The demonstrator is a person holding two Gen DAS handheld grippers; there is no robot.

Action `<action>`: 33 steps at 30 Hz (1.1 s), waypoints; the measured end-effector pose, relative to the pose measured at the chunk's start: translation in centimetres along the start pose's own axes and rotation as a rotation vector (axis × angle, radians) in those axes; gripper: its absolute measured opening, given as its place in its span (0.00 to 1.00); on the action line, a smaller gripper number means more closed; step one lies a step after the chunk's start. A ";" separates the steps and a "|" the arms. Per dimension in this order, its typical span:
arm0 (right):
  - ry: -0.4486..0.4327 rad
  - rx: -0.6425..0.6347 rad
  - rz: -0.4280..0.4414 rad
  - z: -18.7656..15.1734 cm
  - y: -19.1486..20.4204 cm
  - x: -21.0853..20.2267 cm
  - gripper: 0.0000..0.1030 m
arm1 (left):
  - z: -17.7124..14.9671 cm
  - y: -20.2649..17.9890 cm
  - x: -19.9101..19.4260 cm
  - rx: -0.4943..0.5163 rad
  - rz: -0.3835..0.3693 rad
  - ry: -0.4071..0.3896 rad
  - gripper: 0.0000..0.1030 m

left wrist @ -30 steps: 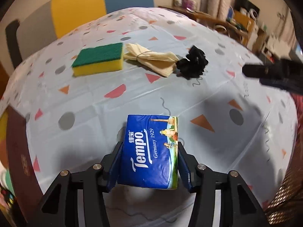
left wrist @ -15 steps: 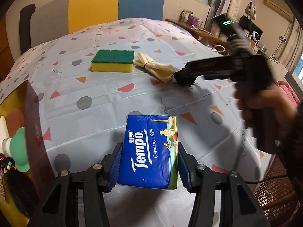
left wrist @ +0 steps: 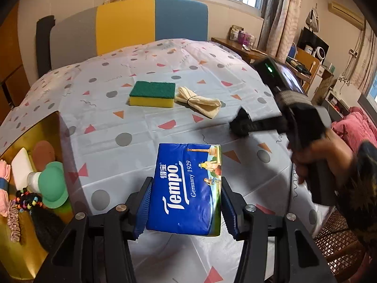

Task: Organize soft objects
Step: 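Carry the tissue pack toward the tray with the left gripper while the right grasps the black scrunchie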

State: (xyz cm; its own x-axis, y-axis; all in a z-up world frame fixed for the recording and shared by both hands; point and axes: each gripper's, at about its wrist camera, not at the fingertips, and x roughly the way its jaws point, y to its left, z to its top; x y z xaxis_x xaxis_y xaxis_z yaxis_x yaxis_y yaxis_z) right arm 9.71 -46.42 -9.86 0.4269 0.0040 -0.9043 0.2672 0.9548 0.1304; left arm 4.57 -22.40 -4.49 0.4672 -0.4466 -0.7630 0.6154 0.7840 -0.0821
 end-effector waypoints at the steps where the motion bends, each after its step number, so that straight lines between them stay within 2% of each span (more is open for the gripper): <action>1: 0.008 -0.009 0.014 -0.6 0.2 -0.3 0.14 | -0.1 0.1 -0.3 -0.004 0.000 -0.004 0.52; 5: 0.012 -0.070 0.033 -3.4 1.8 -1.0 0.14 | -0.5 0.1 -1.3 -0.007 0.005 -0.019 0.52; 7: -0.011 -0.098 0.015 -4.4 2.3 -1.0 0.14 | -0.8 0.2 -1.6 -0.015 0.002 -0.019 0.52; 12: -0.027 -0.069 0.042 -5.1 1.8 -1.2 0.14 | -1.3 0.3 -3.0 -0.020 0.008 -0.040 0.52; 17: -0.049 -0.090 0.047 -5.0 1.8 -1.0 0.14 | -1.8 0.5 -4.5 -0.024 0.017 -0.072 0.52; 27: -0.115 -0.224 -0.058 -5.7 3.8 -1.0 0.14 | -2.1 1.5 -7.0 -0.050 0.034 -0.122 0.52; 33: -0.136 -0.242 -0.079 -6.0 4.1 -0.8 0.14 | -2.2 2.5 -7.9 -0.083 0.032 -0.136 0.52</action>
State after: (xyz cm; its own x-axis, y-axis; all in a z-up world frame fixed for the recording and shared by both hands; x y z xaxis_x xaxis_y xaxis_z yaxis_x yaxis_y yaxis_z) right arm 5.30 -40.72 -10.98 0.5291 -0.0973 -0.8429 0.0972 0.9938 -0.0537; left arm 1.05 -15.93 -0.02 0.5710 -0.4706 -0.6727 0.5469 0.8291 -0.1159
